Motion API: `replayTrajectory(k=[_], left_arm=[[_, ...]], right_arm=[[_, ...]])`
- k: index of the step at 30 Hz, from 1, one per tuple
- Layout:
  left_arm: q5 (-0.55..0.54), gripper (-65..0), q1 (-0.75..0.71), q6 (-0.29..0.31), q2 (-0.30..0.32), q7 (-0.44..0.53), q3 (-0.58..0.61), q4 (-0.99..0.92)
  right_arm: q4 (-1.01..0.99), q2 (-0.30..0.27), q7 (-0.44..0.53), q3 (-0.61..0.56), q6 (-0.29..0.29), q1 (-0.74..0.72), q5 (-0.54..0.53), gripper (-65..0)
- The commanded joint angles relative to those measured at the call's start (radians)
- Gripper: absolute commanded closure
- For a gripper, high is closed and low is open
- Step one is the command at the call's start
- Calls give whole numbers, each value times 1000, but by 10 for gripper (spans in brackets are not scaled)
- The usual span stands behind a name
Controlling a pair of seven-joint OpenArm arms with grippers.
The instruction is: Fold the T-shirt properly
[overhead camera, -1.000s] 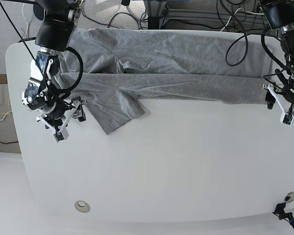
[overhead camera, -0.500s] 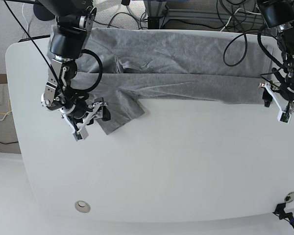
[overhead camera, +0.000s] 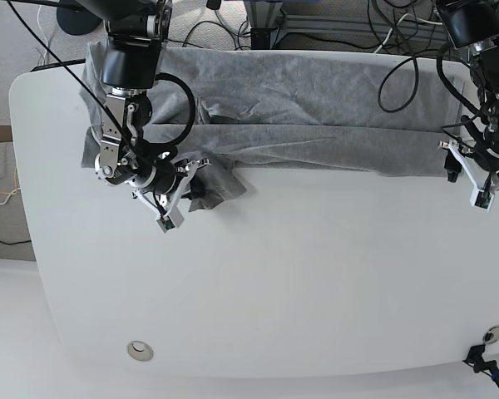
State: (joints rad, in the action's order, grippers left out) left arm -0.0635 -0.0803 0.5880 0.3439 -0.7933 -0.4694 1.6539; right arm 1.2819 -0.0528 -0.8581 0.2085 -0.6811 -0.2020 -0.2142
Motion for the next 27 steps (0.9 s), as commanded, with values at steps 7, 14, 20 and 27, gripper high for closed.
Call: replayTrajectory(k=[7,14,20,27], left_arm=[[-5,-434,12,-3,19,15,27,13],[-5,-434,15,-3,19,15,27,13],[-5,-434,14,-3,17,15,27,13],[-5,-434,9,-3,17,15,27,13]], right_arm=[[133,-5,-168,-2,-17,20,6,0],[466,-42,-346,-2,-17,125,-66,0],[698,-97,-473,1,-17,207,-207,0],[715,-166,-490,2,-17,355,-373,0]])
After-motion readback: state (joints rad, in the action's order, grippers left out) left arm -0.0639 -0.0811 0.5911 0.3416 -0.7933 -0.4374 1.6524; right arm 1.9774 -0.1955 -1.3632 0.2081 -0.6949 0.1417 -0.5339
